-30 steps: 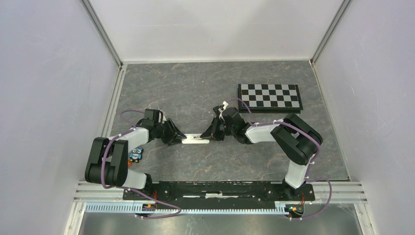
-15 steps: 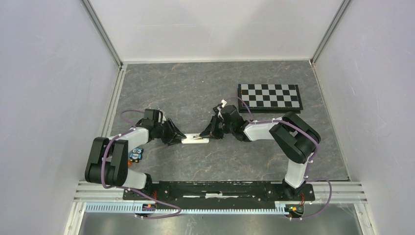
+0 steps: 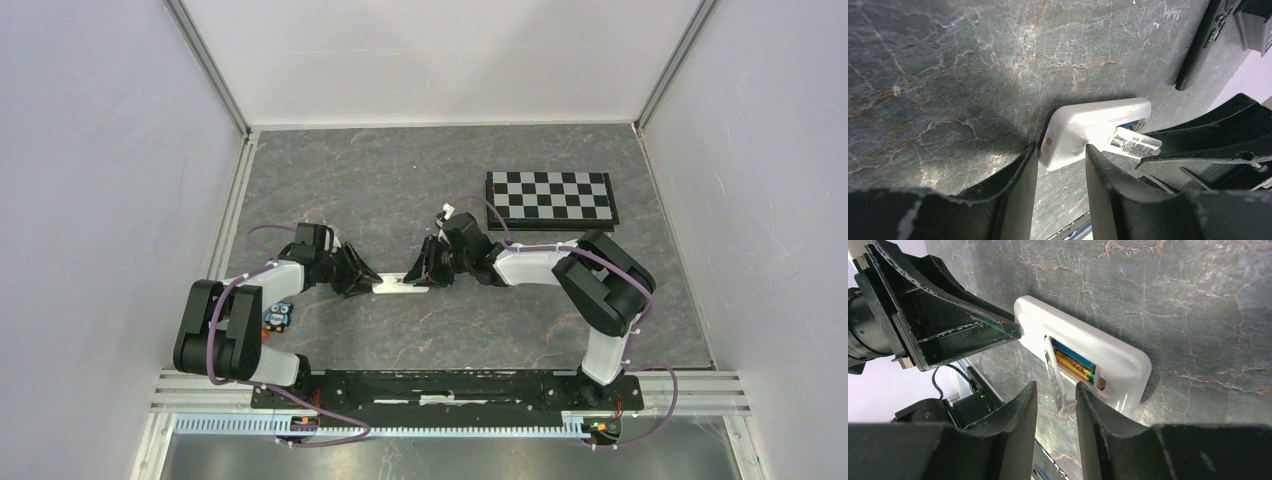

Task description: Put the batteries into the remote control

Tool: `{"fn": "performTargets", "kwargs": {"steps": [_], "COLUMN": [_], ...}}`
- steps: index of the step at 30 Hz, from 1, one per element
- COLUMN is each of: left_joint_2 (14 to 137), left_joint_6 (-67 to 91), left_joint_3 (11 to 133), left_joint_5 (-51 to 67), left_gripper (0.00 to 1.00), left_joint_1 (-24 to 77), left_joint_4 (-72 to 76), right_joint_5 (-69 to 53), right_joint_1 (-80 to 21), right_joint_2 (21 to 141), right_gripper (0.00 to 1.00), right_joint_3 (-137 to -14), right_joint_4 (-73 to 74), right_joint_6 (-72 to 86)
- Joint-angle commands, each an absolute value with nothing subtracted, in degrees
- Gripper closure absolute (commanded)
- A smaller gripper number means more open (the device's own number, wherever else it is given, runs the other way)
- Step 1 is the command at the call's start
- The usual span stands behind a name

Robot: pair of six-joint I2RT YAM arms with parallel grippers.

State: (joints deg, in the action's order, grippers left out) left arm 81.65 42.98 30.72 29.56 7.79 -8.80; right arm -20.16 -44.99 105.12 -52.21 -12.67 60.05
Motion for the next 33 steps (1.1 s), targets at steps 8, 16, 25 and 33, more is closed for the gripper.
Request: {"fn": "performTargets", "kwargs": {"steps": [8,16,25,33], "left_joint_2": [81.7,81.9,82.1,82.3], "left_joint_6": [41.8,41.7,41.6,41.6], "left_joint_3": [30.3,30.5,30.6,30.5], "left_joint_5": [27.9,28.0,28.1,28.1], "left_gripper": [0.52,0.52,0.52,0.52], "left_joint_1": [8.0,8.0,8.0,8.0], "left_joint_4": [-9.4,-9.4,-9.4,-9.4], "right_joint_5": [-15.9,-14.3,-14.5,-17.3], "right_joint_1": [-43.5,-43.2,-43.2,-43.5], "right_joint_2": [100.0,99.5,99.4,99.9], "right_gripper": [0.57,0.65,0.83,0.94], "right_joint_3": [-54.0,-54.1,-54.9,-54.6], "right_joint_4": [-7.7,-4.7,-5.7,-11.0], "right_joint_6": [55.6,53.8,52.3,52.0]}}
